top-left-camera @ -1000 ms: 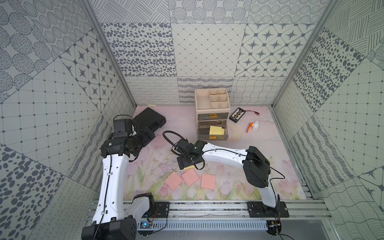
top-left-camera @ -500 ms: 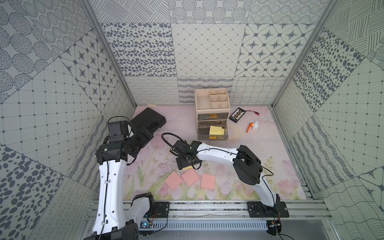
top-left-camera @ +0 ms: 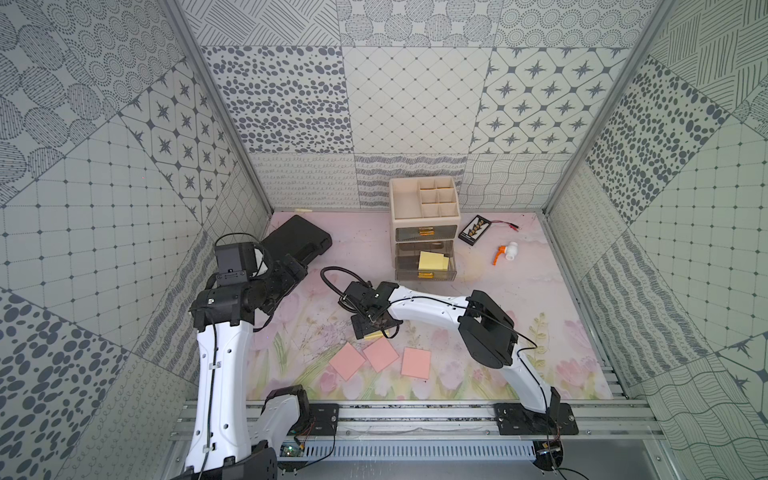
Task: Please put the sticky notes in the drawer by color
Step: Pick up the sticky notes from the center of the board.
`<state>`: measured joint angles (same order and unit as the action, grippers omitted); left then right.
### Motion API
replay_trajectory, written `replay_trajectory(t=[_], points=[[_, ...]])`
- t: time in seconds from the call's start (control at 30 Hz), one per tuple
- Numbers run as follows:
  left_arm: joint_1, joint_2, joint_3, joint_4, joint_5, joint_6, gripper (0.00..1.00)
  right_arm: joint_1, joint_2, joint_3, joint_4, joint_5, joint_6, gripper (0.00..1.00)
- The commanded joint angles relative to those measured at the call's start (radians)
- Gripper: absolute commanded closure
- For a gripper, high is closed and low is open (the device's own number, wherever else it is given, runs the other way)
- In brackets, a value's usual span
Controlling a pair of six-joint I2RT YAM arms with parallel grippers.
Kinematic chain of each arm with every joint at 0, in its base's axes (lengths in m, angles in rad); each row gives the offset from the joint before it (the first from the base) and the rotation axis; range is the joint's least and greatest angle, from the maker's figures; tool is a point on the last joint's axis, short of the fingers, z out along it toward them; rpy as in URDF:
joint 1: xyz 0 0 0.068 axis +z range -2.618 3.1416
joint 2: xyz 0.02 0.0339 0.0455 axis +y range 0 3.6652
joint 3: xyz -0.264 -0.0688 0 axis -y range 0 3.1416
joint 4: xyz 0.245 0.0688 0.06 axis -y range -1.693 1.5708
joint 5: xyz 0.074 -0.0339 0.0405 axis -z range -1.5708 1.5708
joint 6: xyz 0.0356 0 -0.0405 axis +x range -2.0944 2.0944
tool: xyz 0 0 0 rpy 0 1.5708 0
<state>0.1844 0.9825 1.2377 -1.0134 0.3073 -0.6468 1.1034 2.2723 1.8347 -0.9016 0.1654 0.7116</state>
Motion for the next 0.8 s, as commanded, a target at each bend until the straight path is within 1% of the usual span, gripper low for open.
replay_trajectory(t=[0.0, 0.3, 0.4, 0.47, 0.57, 0.77], points=[[0.010, -0.007, -0.001, -0.004, 0.019, 0.004, 0.04, -0.005, 0.028, 0.021, 0.002, 0.011, 0.019, 0.01], [0.009, -0.005, -0.004, -0.001, 0.019, 0.004, 0.04, -0.004, 0.049, 0.010, 0.023, -0.008, 0.029, 0.00], [0.010, -0.007, -0.009, 0.001, 0.020, 0.003, 0.04, -0.002, 0.049, 0.002, 0.033, -0.017, 0.029, 0.06], [0.010, -0.005, -0.009, 0.002, 0.020, 0.003, 0.04, 0.001, 0.043, -0.002, 0.036, -0.016, 0.029, 0.12], [0.011, -0.004, -0.007, 0.003, 0.021, 0.003, 0.04, 0.004, 0.031, -0.002, 0.032, -0.006, 0.026, 0.15], [0.012, -0.006, -0.009, 0.003, 0.019, 0.004, 0.04, 0.004, 0.013, 0.021, -0.008, 0.014, 0.000, 0.18]])
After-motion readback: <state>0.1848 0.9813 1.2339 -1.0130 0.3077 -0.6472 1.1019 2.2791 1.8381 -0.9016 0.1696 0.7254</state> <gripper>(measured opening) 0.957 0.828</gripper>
